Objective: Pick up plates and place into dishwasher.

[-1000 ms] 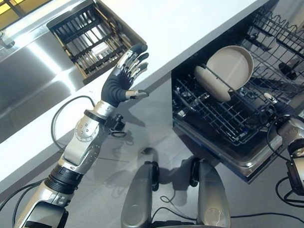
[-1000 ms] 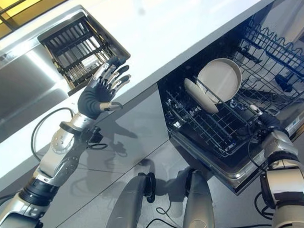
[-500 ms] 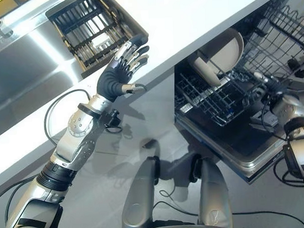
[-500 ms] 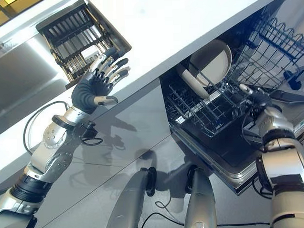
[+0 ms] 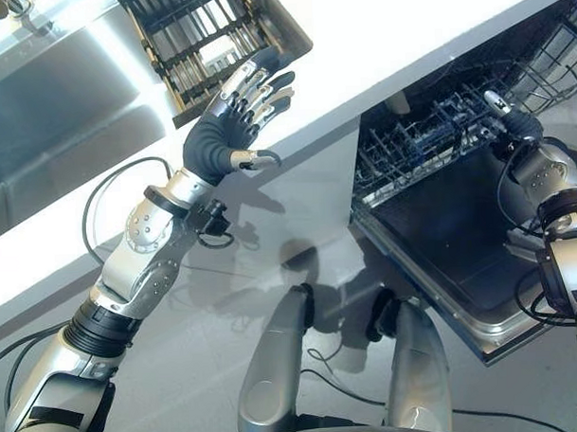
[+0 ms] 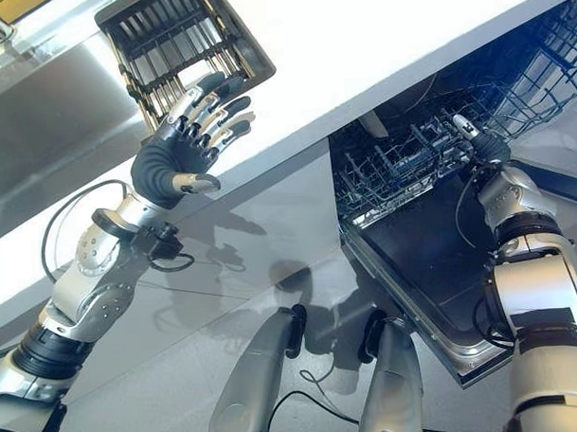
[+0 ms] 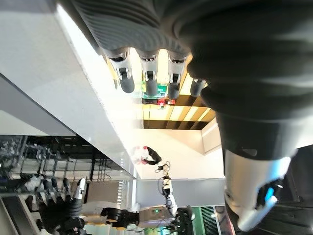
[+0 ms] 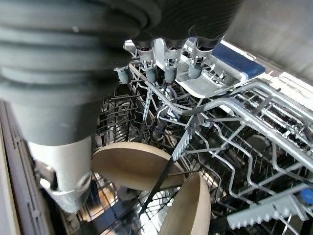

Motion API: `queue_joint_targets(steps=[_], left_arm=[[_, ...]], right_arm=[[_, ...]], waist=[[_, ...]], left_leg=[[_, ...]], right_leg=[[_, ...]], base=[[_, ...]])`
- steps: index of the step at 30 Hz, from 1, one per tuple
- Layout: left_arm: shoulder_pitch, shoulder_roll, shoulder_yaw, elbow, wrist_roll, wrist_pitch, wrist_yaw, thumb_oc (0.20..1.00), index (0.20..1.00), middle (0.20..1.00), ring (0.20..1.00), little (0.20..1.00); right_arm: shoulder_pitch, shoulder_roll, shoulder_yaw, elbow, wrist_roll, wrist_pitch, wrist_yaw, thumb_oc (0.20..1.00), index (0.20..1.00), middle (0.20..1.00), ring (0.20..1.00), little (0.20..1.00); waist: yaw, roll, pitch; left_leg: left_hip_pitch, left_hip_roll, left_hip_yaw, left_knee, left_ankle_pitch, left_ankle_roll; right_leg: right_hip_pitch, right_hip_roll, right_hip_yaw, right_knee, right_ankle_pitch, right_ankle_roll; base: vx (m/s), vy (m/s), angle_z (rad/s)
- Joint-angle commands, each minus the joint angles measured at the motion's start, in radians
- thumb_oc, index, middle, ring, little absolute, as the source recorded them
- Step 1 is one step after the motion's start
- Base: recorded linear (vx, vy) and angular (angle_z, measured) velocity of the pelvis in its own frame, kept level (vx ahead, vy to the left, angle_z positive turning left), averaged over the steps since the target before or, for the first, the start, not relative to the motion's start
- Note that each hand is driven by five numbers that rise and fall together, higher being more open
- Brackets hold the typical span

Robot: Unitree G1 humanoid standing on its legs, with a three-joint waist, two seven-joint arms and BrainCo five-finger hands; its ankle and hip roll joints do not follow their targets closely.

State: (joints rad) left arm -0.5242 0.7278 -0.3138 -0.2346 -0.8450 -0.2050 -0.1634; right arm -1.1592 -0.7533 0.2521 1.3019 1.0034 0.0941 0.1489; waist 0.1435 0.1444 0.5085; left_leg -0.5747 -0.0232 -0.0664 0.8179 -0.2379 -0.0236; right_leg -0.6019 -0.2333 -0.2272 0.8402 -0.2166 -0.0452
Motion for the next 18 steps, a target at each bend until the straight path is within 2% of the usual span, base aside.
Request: queue_joint_targets(steps=[1, 3, 6, 8, 12, 15, 18], left_arm=[[0.069, 0.068, 0.076, 0.091, -0.028, -0.015, -0.019, 1.000, 1.000, 1.000, 1.000, 1.000], [0.069, 0.067, 0.076, 0.089, -0.025, -0.030, -0.031, 1.000, 1.000, 1.000, 1.000, 1.000], [0.069, 0.066, 0.073, 0.086, -0.015, -0.047, -0.053, 1.000, 1.000, 1.000, 1.000, 1.000], [0.073, 0.058, 0.067, 0.084, -0.004, -0.054, -0.056, 1.000, 1.000, 1.000, 1.000, 1.000], [0.090, 0.032, 0.053, 0.081, 0.029, -0.085, -0.039, 1.000, 1.000, 1.000, 1.000, 1.000], [0.122, -0.004, 0.044, 0.080, 0.080, -0.129, -0.023, 1.000, 1.000, 1.000, 1.000, 1.000], [0.149, -0.036, 0.029, 0.076, 0.132, -0.170, 0.009, 1.000, 1.000, 1.000, 1.000, 1.000]], right_arm=[[-0.154, -0.017, 0.002, -0.087, 0.036, -0.084, 0.041, 1.000, 1.000, 1.000, 1.000, 1.000], [-0.138, -0.028, -0.005, -0.078, 0.026, -0.098, 0.015, 1.000, 1.000, 1.000, 1.000, 1.000], [-0.101, -0.049, -0.018, -0.069, -0.079, -0.133, -0.041, 1.000, 1.000, 1.000, 1.000, 1.000], [-0.067, -0.064, -0.015, -0.081, -0.187, -0.166, -0.125, 1.000, 1.000, 1.000, 1.000, 1.000], [0.047, -0.094, -0.057, -0.164, -0.251, -0.232, -0.243, 1.000, 1.000, 1.000, 1.000, 1.000], [0.214, -0.085, -0.125, -0.310, -0.370, -0.304, -0.415, 1.000, 1.000, 1.000, 1.000, 1.000], [0.380, -0.049, -0.189, -0.448, -0.474, -0.337, -0.594, 1.000, 1.000, 1.000, 1.000, 1.000]], waist=[[0.019, -0.020, 0.006], [0.015, -0.026, 0.005], [0.005, -0.035, -0.003], [-0.008, -0.043, -0.008], [-0.043, -0.062, -0.011], [-0.084, -0.075, -0.010], [-0.120, -0.084, -0.005]], left_leg=[[-0.010, -0.049, 0.100, 0.024, -0.069, 0.124], [-0.012, -0.045, 0.106, 0.043, -0.081, 0.128], [-0.015, -0.033, 0.121, 0.072, -0.102, 0.131], [-0.014, -0.024, 0.131, 0.096, -0.118, 0.135], [-0.011, -0.008, 0.147, 0.139, -0.149, 0.145], [-0.008, 0.002, 0.164, 0.161, -0.172, 0.150], [0.002, 0.011, 0.178, 0.165, -0.184, 0.156]], right_leg=[[0.014, 0.033, 0.038, 0.014, -0.021, 0.003], [0.014, 0.034, 0.041, 0.013, -0.019, 0.002], [0.012, 0.034, 0.043, 0.021, -0.023, -0.001], [0.011, 0.038, 0.049, 0.032, -0.027, -0.002], [0.009, 0.047, 0.065, 0.054, -0.035, -0.005], [0.005, 0.063, 0.089, 0.062, -0.039, -0.004], [0.012, 0.076, 0.106, 0.054, -0.038, -0.004]], base=[[-0.10, 0.036, -0.01], [-0.12, 0.050, 0.00], [-0.12, 0.080, 0.01], [-0.08, 0.112, 0.00], [-0.05, 0.112, -0.06], [-0.08, 0.141, -0.10], [-0.07, 0.109, -0.24]])
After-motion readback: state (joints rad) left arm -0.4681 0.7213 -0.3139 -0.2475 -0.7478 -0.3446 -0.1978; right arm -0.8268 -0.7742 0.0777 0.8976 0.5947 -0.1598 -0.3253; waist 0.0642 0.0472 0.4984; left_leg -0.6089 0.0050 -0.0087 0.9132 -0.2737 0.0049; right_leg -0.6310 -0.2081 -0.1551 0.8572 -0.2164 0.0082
